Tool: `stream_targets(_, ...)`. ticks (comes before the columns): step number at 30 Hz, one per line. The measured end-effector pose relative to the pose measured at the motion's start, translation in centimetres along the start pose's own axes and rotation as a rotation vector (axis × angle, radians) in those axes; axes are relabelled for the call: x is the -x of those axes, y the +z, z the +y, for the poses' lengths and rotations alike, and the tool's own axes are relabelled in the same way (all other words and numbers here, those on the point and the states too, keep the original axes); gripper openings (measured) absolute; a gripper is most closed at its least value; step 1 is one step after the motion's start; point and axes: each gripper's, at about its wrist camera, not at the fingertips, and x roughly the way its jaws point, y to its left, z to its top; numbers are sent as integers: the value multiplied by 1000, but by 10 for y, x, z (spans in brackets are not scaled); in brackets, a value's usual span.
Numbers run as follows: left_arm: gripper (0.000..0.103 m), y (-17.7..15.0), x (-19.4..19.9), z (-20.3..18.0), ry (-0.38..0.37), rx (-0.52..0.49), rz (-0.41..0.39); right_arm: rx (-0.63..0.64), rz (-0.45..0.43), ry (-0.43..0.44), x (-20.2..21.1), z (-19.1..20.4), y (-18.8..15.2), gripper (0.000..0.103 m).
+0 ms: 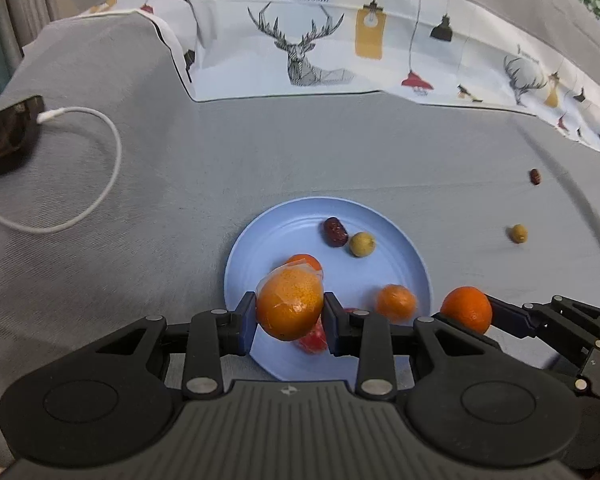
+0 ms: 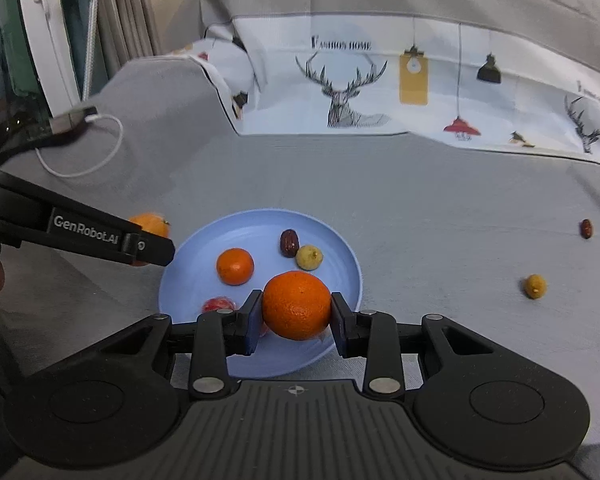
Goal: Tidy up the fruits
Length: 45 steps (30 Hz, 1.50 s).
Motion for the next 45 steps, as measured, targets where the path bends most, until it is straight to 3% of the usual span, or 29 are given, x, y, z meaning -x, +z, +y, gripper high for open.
stream_targets(13, 41, 16, -67, 4, 29, -37, 76, -4, 50, -6, -61, -9, 12, 37)
stream_targets(15, 69, 18, -69, 2, 15, -69, 66, -12, 55, -1, -66, -11, 15, 42)
stream_targets(16, 88, 19, -67, 2, 20, -81, 46, -19, 56, -4, -66, -12, 17, 58)
stream_targets(18, 101, 18, -54, 3, 66, -80, -20, -29, 48, -36, -60, -14, 22, 73)
stream_targets(19, 102, 17, -46, 4, 71, -80, -38, -31, 42, -37, -55, -15, 23, 81)
stream_targets(22, 103, 9, -22, 8, 81, -66, -42, -26, 32, -41, -28, -15, 20, 90)
stream_targets(27, 103, -23, 21, 8, 107, -13, 7, -21, 65, -13, 28, -1, -5, 97)
stream_targets(31, 103, -53, 56, 6, 139, -2, 19, -34, 40, -7, 73, 12, -26, 99)
stream_targets(37, 103, -84, 104, -10, 167, -34, -49, -22, -74, -44, 118, 20, -34, 102)
stream_targets(45, 103, -100, 139, -29, 154, -49, -117, -16, -153, -43, 161, 25, -49, 102)
